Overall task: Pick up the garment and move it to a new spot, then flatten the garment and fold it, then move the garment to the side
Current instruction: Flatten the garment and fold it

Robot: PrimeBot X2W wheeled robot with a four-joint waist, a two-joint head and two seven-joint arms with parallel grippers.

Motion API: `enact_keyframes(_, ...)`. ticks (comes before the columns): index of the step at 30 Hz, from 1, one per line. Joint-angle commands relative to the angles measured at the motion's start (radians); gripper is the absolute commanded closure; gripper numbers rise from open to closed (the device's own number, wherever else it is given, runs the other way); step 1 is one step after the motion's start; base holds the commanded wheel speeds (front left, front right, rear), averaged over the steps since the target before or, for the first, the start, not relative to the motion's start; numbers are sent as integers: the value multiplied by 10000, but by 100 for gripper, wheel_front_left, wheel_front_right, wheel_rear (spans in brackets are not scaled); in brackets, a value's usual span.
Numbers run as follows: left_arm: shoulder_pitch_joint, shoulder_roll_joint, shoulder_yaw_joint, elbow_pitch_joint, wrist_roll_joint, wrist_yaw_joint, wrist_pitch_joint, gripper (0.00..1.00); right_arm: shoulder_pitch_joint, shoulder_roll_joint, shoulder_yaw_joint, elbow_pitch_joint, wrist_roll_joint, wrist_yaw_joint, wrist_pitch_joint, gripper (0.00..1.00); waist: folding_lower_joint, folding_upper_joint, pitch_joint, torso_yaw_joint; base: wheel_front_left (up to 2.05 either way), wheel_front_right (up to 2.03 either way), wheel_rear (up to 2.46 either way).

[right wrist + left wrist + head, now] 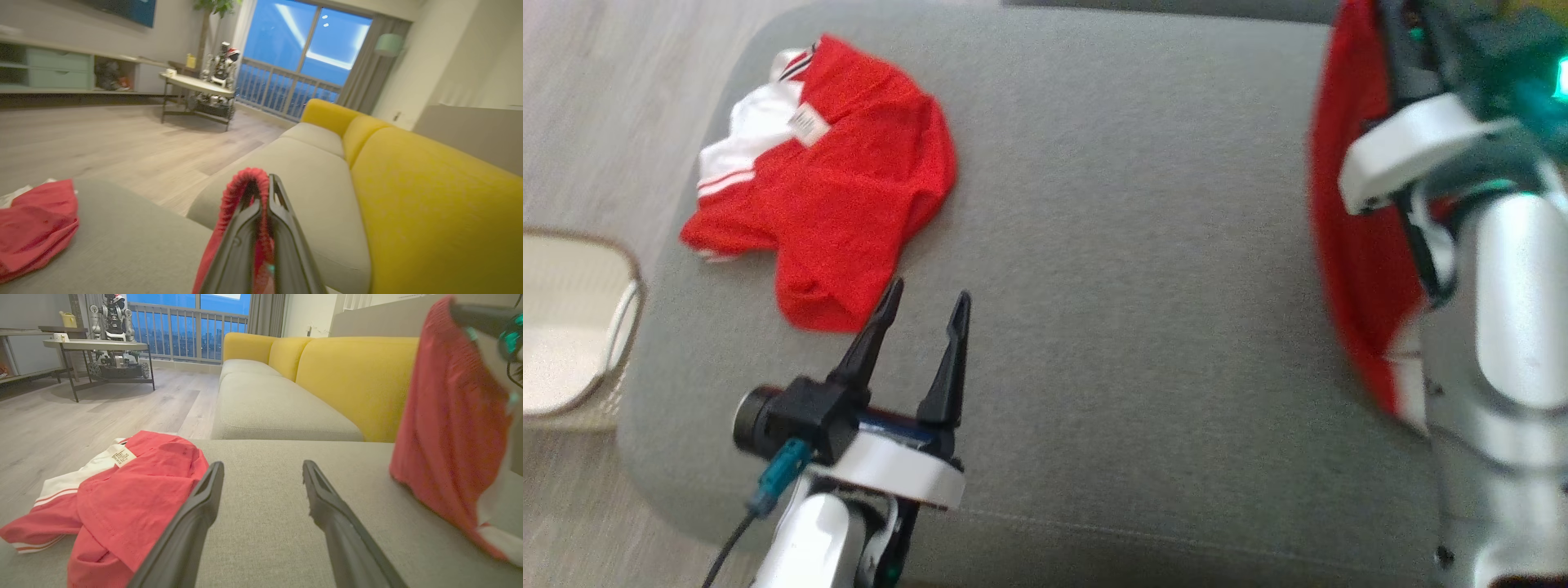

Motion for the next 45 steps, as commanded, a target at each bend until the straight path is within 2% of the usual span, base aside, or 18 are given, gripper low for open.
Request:
enact_keyframes(1,-681,10,172,-439,-189,-20,-53,0,-870,36,449,407,-4,-2,-118,100,-1,0,674,718,0,0,0)
enact_keyframes(7,-1215,10,-372,-335,-562,-36,-53,0,-2289,36,1243,3659,206,-2,-479,100,-1,0,1463,1783,0,0,0)
enact_keyframes(8,-1285,10,-454,-309,-617,-27,-53,0,-2458,36,1325,4258,255,-2,-409,17,-1,0,1531,1915,0,0,0)
enact_keyframes(9,-1351,10,-534,-287,-672,-13,-53,0,-2625,36,1458,4812,304,-2,-364,0,-1,0,1584,2037,0,0,0)
enact_keyframes(14,-1553,10,-708,-234,-877,145,-53,0,-3213,36,2869,6447,694,-2,-333,0,-1,0,1624,2290,0,0,0)
enact_keyframes(19,-1557,10,-593,-213,-805,231,-53,0,-3484,36,3039,6813,1142,-2,-524,0,-1,0,1426,1988,0,0,0)
enact_keyframes(27,-1387,10,110,-290,-326,188,-53,0,-3245,36,3069,6677,1616,-2,-996,0,-1,0,634,489,0,0,0)
enact_keyframes(33,-1221,10,612,-440,-102,136,-53,0,-2647,36,3307,5988,1375,-2,-803,0,-1,0,155,-603,0,0,0)
enact_keyframes(39,-1043,10,741,-614,-115,216,-53,0,-1273,36,2164,4381,1851,-2,-1548,0,-1,0,-278,-1164,0,0,0)
enact_keyframes(45,-840,10,861,-774,-96,323,-53,0,1085,36,1015,2367,2844,-2,-2445,0,-1,0,-523,-1623,0,0,0)
